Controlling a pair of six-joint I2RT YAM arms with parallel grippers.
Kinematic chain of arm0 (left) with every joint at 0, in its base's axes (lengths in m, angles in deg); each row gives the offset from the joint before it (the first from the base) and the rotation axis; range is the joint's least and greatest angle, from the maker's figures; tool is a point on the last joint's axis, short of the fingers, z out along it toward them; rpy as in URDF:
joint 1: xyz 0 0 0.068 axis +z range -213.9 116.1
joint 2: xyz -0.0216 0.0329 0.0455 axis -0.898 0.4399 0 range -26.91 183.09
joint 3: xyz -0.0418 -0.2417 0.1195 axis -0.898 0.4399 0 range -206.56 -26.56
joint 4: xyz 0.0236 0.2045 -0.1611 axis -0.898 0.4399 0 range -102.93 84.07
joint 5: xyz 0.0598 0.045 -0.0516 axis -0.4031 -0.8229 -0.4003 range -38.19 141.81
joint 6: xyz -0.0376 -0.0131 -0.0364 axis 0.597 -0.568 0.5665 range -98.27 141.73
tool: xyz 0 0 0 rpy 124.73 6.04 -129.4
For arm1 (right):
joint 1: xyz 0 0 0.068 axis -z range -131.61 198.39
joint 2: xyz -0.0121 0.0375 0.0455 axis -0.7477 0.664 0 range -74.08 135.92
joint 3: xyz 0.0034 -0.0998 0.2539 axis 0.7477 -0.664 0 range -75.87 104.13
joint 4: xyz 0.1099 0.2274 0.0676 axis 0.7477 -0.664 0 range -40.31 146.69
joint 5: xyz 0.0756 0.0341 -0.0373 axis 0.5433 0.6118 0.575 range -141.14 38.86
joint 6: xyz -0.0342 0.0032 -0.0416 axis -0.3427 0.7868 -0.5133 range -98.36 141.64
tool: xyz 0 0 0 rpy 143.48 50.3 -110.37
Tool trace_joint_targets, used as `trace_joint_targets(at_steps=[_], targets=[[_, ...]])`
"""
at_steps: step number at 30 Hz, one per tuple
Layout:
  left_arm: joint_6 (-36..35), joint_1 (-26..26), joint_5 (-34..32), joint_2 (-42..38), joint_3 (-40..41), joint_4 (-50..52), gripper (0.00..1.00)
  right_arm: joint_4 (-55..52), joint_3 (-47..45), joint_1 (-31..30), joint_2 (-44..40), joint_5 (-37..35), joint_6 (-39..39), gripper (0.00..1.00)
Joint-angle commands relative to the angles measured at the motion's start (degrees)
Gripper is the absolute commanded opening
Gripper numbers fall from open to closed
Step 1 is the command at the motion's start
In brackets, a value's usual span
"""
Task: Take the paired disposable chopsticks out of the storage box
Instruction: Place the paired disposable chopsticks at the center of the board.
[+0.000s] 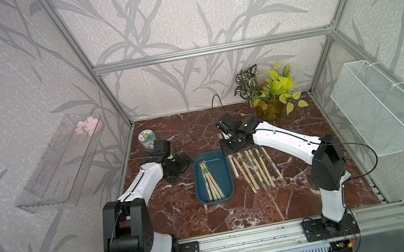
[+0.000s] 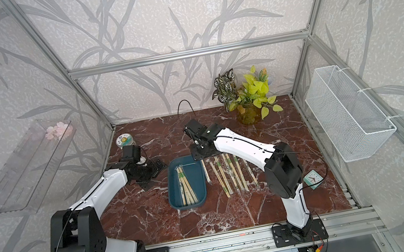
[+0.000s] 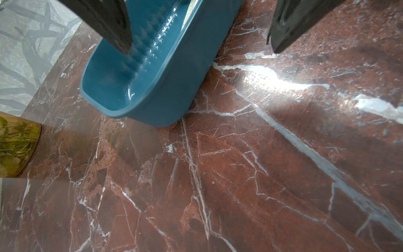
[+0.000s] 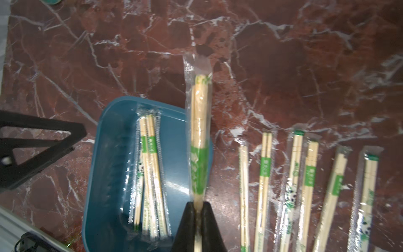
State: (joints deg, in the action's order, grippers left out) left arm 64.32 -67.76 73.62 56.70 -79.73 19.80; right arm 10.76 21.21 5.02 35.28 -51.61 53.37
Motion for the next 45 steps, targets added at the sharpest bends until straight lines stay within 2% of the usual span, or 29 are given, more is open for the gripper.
trace_joint_targets(at_steps=[1,9,14,24,30,35,45], targets=[[-0.19,0.19,0.3,-1.78,1.22,0.21,0.99,3.16,-5.66,1.61,-2.62,0.92,-0.35,0.04],[1.36,-0.11,0.65,-2.62,2.38,-0.87,0.99,8.84,-15.87,2.03,-2.34,6.04,-0.68,0.04],[1.75,-0.52,0.45,-2.77,2.43,-0.91,0.99,11.02,-18.56,1.65,-0.14,7.74,0.01,0.05],[2.41,-1.33,-0.09,-2.81,2.33,-0.96,0.99,11.29,-18.77,0.31,2.82,7.69,-0.08,0.08],[2.64,-1.66,-0.13,-2.32,1.84,-0.89,0.99,10.83,-18.32,0.2,4.08,7.44,-0.43,0.14],[2.46,-1.73,-0.12,-1.8,1.29,-0.78,0.99,10.33,-17.76,0.18,4.2,6.97,-0.52,0.23],[1.64,-1.78,-0.09,-0.95,0.12,-0.23,0.99,8.06,-14.89,0.21,2.09,5.83,-0.88,0.24]])
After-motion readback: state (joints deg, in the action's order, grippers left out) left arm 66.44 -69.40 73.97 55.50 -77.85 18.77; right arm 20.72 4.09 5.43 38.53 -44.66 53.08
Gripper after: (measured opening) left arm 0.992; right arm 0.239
